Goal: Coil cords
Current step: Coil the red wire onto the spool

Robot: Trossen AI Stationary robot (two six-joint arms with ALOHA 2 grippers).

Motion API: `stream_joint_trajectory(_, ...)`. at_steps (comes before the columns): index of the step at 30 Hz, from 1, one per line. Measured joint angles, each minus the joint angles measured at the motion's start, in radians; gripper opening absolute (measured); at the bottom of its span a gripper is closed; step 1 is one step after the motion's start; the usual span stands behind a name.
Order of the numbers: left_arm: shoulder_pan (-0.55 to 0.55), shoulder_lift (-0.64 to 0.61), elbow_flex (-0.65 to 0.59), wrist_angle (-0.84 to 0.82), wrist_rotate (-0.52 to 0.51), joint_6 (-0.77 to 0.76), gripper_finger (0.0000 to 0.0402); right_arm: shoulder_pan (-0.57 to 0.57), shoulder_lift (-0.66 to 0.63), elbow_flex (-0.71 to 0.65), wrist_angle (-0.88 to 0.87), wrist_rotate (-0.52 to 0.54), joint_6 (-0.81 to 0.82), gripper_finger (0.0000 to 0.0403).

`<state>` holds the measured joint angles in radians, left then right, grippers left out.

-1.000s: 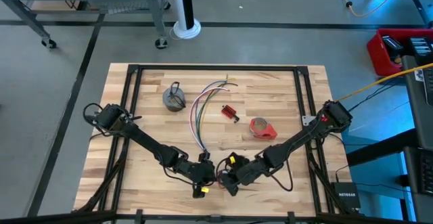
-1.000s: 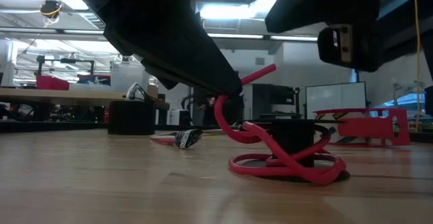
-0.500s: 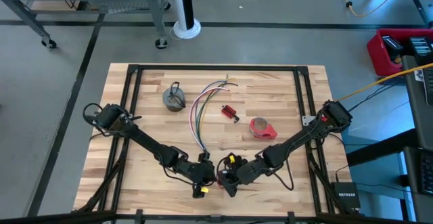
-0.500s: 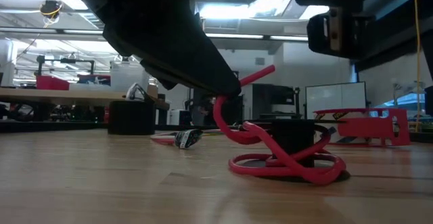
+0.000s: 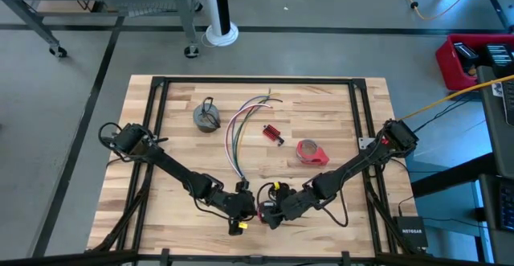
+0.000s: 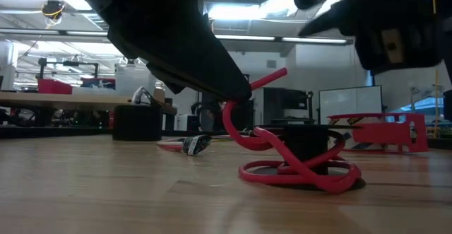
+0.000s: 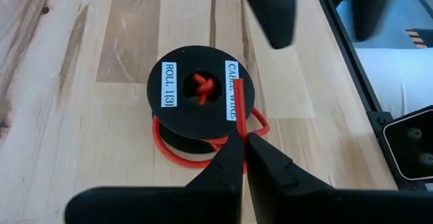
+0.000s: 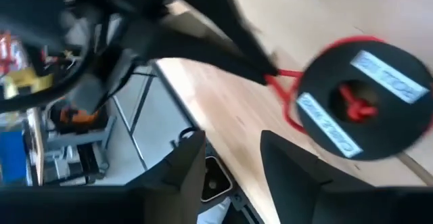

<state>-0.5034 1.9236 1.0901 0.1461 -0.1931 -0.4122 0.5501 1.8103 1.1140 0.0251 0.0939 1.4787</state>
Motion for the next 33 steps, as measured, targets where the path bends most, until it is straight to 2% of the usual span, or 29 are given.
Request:
stream_joint_trajectory(4, 0.000, 0.000, 0.000, 0.000, 0.000, 0.000, 0.0001, -0.001, 0.005, 0.000, -0.045, 0.001, 0.058, 0.0130)
stream_joint_trajectory(12, -0.003, 0.000, 0.000, 0.022, 0.000, 0.004, 0.0001, -0.002, 0.011, 0.000, -0.073, 0.029, 0.062, 0.0098)
stream_joint_trajectory(26, -0.010, 0.000, 0.000, 0.049, 0.000, 0.025, 0.0001, -0.003, 0.027, 0.000, -0.074, 0.046, 0.061, 0.0095)
stream_joint_trajectory(33, -0.010, 0.000, -0.001, 0.073, 0.000, 0.046, 0.0001, -0.003, 0.071, 0.000, 0.023, 0.016, 0.058, 0.0095)
